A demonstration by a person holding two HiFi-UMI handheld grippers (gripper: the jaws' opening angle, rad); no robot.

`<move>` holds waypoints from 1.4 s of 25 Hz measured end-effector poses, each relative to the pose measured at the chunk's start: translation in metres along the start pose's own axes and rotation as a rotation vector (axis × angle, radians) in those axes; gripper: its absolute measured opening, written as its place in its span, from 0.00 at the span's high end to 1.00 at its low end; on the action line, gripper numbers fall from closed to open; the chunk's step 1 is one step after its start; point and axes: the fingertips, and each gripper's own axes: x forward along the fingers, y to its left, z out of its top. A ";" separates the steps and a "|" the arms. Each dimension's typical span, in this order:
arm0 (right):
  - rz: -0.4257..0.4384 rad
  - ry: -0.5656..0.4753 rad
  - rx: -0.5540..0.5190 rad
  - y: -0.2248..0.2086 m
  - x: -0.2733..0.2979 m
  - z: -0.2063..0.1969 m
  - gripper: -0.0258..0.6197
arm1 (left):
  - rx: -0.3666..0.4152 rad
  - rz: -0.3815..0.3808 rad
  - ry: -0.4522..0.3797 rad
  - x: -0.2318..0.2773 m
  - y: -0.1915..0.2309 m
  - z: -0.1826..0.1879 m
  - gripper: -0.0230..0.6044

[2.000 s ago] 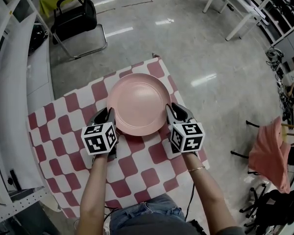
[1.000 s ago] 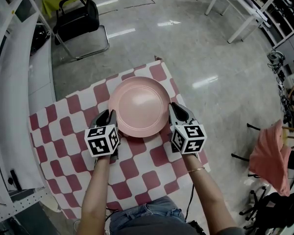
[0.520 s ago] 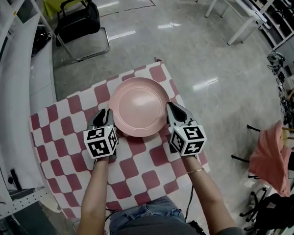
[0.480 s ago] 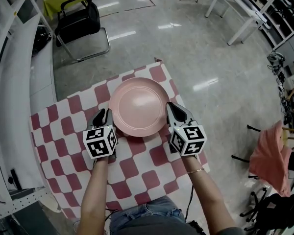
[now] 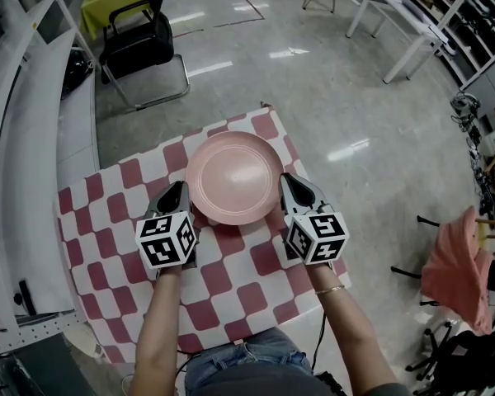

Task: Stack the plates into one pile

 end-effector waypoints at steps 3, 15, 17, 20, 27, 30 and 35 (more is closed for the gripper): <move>0.015 -0.019 -0.005 0.006 -0.010 0.006 0.93 | 0.005 -0.008 -0.028 -0.014 -0.006 0.008 0.92; 0.071 -0.094 -0.025 0.025 -0.060 0.030 0.94 | 0.045 -0.003 -0.150 -0.076 -0.028 0.027 0.94; 0.080 -0.114 -0.022 0.028 -0.068 0.035 0.94 | 0.054 0.000 -0.165 -0.086 -0.030 0.027 0.94; 0.093 -0.141 -0.031 0.036 -0.080 0.040 0.94 | 0.048 -0.004 -0.196 -0.103 -0.031 0.028 0.94; 0.079 -0.177 -0.039 0.055 -0.110 0.040 0.94 | 0.049 -0.035 -0.242 -0.136 -0.035 0.028 0.94; 0.062 -0.187 -0.040 0.062 -0.121 0.036 0.94 | 0.060 -0.053 -0.257 -0.149 -0.036 0.025 0.94; 0.034 -0.224 -0.054 0.082 -0.148 0.035 0.94 | 0.086 -0.084 -0.283 -0.179 -0.037 0.020 0.94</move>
